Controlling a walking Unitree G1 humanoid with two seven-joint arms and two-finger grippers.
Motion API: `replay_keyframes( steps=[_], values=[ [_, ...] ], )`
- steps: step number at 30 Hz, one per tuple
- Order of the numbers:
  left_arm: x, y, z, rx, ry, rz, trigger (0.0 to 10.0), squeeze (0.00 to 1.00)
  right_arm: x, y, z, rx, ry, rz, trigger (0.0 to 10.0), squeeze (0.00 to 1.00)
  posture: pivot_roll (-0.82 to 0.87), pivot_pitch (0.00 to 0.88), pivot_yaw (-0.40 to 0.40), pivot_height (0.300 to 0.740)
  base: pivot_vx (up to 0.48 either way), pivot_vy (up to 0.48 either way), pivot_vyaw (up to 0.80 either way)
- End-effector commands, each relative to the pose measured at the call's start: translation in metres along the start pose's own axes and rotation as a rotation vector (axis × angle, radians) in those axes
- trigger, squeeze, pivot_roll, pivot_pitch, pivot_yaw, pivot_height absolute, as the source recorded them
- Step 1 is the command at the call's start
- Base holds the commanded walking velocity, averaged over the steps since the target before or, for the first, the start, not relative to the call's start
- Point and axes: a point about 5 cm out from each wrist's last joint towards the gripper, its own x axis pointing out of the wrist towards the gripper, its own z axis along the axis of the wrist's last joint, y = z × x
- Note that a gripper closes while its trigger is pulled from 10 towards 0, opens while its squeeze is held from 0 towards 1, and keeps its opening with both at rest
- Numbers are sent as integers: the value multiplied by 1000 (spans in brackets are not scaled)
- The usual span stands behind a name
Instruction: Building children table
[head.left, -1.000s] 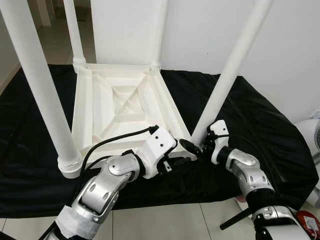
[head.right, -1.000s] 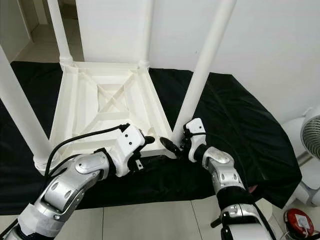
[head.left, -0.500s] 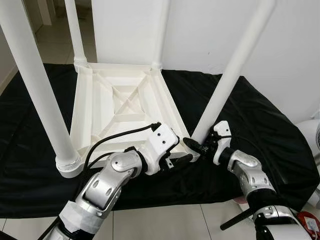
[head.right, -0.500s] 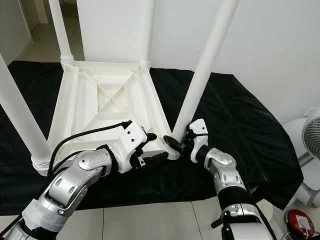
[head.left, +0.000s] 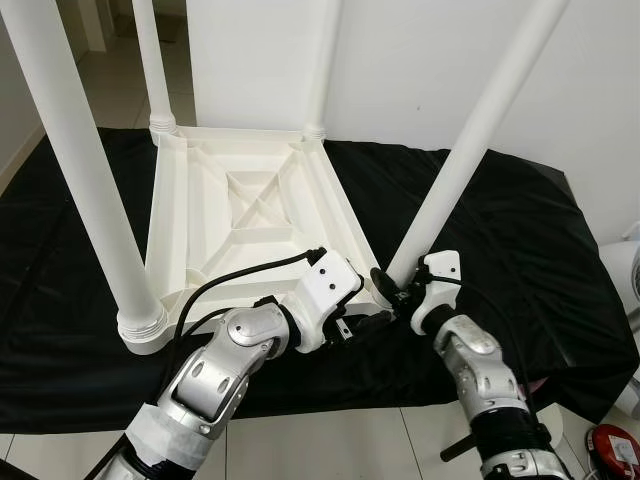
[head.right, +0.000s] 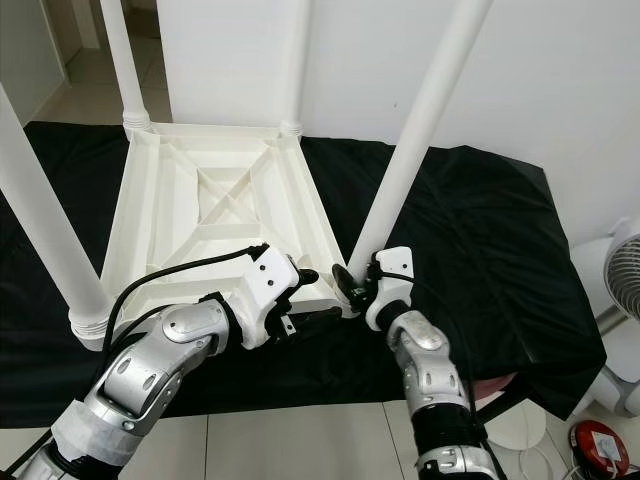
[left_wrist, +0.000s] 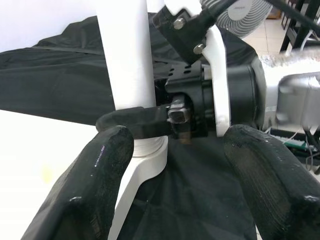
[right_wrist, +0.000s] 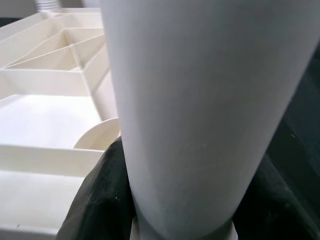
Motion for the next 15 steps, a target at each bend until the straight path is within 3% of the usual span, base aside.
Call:
replay_keyframes(
  steps=[1,2,3,5,6,8,9,15],
  values=[
    [1,-3,0,-4,-11,-1,10000,0,-9,-10,-4,-15,35,-215,10000,0,-24,0,-125,740,0,0,0],
    [1,-3,0,-4,-11,-1,10000,0,-9,-10,-4,-15,35,-215,10000,0,-24,0,-125,740,0,0,0],
    [1,-3,0,-5,-11,-1,10000,0,-14,-10,-6,-35,50,-326,10000,0,-26,0,-126,740,0,0,0],
    [1,-3,0,-5,-11,-1,10000,0,-14,-10,-6,-35,50,-326,10000,0,-26,0,-126,740,0,0,0],
    [1,-4,0,-6,-11,-3,10000,0,-20,-9,-10,-39,64,-440,10000,0,-26,0,-128,740,0,0,0],
    [1,-4,0,-6,-11,-3,10000,0,-20,-9,-10,-39,64,-440,10000,0,-26,0,-128,740,0,0,0],
    [1,-4,0,-6,-12,-5,10000,0,-25,-5,-14,-35,75,-497,10000,0,-26,0,-128,740,0,0,0],
    [2,-5,0,-5,-13,-13,10000,0,-25,7,-12,-7,53,-466,10000,0,-31,0,-123,740,0,0,0]
  ],
)
